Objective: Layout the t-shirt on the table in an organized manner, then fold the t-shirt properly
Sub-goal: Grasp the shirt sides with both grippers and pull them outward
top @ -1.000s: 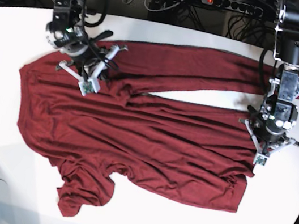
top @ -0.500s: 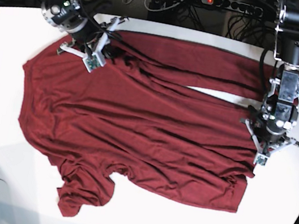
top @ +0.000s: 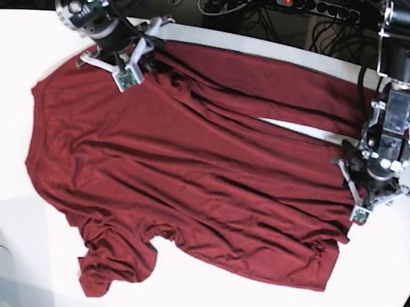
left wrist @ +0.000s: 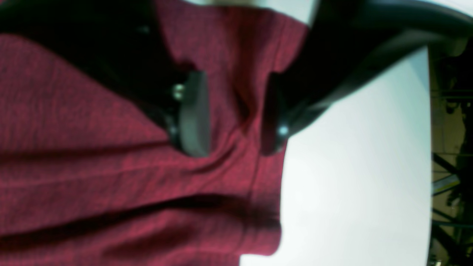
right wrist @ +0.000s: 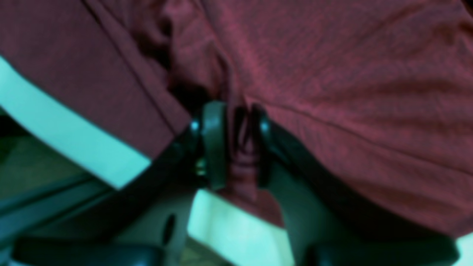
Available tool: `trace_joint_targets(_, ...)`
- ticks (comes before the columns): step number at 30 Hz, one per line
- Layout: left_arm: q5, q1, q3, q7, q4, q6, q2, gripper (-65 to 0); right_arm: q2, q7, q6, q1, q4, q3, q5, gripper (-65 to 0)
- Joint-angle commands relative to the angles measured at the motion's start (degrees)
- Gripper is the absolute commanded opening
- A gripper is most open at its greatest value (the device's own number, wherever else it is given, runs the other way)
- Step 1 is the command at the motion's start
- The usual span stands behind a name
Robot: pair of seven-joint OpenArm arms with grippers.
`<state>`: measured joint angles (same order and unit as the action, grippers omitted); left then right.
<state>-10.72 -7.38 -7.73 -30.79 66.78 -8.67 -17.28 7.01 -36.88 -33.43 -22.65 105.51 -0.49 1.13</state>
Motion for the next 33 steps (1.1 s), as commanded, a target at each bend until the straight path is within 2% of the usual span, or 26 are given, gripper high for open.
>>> trace_joint_targets(1,0.39,1.09,0.12,-2.67,1.3,-1.05,-0.61,-33.5,0.42,1.15,-0.55,-0.69,2.57,0.18,0.76,-47.3)
trace_joint_targets(3,0.65,2.67,0.12,-2.67,3.68,-1.05,-0.79,-30.1,0.51,1.15,-0.55,-1.65,5.56,0.27,0.85,-47.3)
trace_joint_targets(8,0.83,5.66,-0.32,-2.67,10.01,-1.05,-0.88,-31.5,0.34,1.15,-0.55,-1.13,8.29,5.02,0.94,-47.3)
trace_joint_targets(18,0.83,5.66,-0.41,-2.67,10.8,-1.05,-0.79,-31.4,0.69,1.15,-0.55,10.22,-8.24,15.04,0.59,-47.4)
trace_joint_targets(24,0.48,5.93,-0.41,-2.67,10.8,-1.05,-0.96,-31.4,2.09,1.24,-0.55,10.13,-13.6,16.8,0.94,-51.6)
trace_joint_targets(30,0.48,6.45,-0.41,-2.67,10.8,-1.05,-1.67,-31.4,3.24,1.24,-0.64,8.9,-14.39,17.15,0.94,-51.8)
trace_joint_targets(33,0.39,8.04,-0.41,-2.67,11.33,-1.05,-1.67,-31.4,3.41,1.24,-0.64,8.02,-14.13,19.79,0.94,-51.8)
